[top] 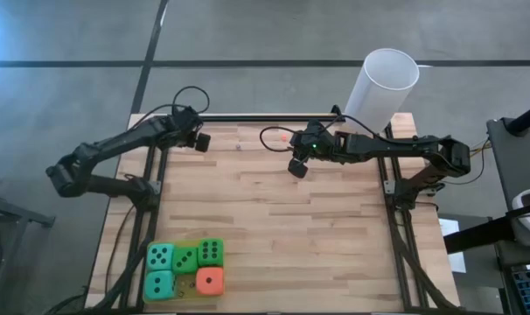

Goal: Pick & Place Dice
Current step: Put the black dice into the yellow bin

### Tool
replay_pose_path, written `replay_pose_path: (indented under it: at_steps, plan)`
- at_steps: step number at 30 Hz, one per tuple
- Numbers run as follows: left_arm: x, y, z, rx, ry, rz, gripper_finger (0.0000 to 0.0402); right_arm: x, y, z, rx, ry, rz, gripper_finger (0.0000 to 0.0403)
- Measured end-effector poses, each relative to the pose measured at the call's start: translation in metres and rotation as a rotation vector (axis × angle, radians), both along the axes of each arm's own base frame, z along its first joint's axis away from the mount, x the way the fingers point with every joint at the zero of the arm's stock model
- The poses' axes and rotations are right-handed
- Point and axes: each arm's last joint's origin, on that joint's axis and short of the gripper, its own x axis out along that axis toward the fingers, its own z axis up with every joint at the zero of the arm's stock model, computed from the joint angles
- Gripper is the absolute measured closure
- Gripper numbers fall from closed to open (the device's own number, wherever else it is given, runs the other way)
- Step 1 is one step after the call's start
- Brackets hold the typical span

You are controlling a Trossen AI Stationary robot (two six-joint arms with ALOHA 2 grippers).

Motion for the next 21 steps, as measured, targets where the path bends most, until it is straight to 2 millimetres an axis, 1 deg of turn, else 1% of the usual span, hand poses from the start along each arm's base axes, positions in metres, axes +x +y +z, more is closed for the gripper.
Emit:
replay_pose_path:
  at_steps: [3, 7, 13, 21]
  plan:
    - [-0.007, 0.009, -0.002, -0.024, 0.008, 0.027, 0.0304, 0.000, 0.000, 0.000, 0.000, 0.000, 0.000, 0.0330]
    - [-0.016, 0.018, -0.005, -0.091, -0.058, 0.074, 0.0304, 0.000, 0.000, 0.000, 0.000, 0.000, 0.000, 0.0323]
    - [-0.023, 0.023, -0.006, -0.092, -0.059, 0.115, 0.0304, 0.000, 0.000, 0.000, 0.000, 0.000, 0.000, 0.0315]
    - [-0.024, 0.024, -0.005, -0.085, -0.059, 0.118, 0.0304, 0.000, 0.000, 0.000, 0.000, 0.001, 0.000, 0.0315]
